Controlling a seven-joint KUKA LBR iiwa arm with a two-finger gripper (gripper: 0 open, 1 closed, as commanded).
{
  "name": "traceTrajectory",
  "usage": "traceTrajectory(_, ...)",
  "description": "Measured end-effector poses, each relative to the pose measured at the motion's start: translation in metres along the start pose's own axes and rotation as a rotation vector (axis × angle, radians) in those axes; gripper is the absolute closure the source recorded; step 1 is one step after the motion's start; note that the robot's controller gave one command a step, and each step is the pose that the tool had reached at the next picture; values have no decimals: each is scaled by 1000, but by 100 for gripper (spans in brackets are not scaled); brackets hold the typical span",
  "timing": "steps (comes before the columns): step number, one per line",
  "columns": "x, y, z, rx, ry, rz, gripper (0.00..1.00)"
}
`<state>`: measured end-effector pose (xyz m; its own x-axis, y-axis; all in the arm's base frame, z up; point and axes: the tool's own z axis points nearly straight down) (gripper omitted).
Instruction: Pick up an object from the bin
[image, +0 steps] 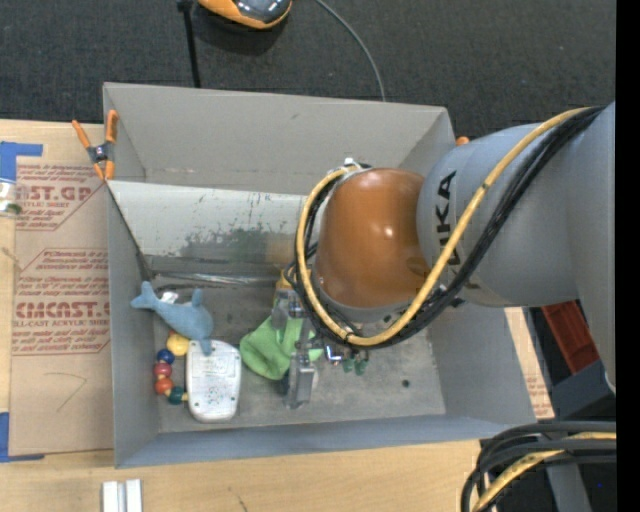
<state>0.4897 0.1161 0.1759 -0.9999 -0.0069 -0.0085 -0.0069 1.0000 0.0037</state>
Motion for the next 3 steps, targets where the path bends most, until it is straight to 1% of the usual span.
traceTrajectory(1, 0, 8, 35, 4, 14, -103, 0)
traceTrajectory(2, -8, 0, 53, 1, 6, -351, 0)
traceTrajectory(3, -14, -8, 75, 1, 8, -210, 0)
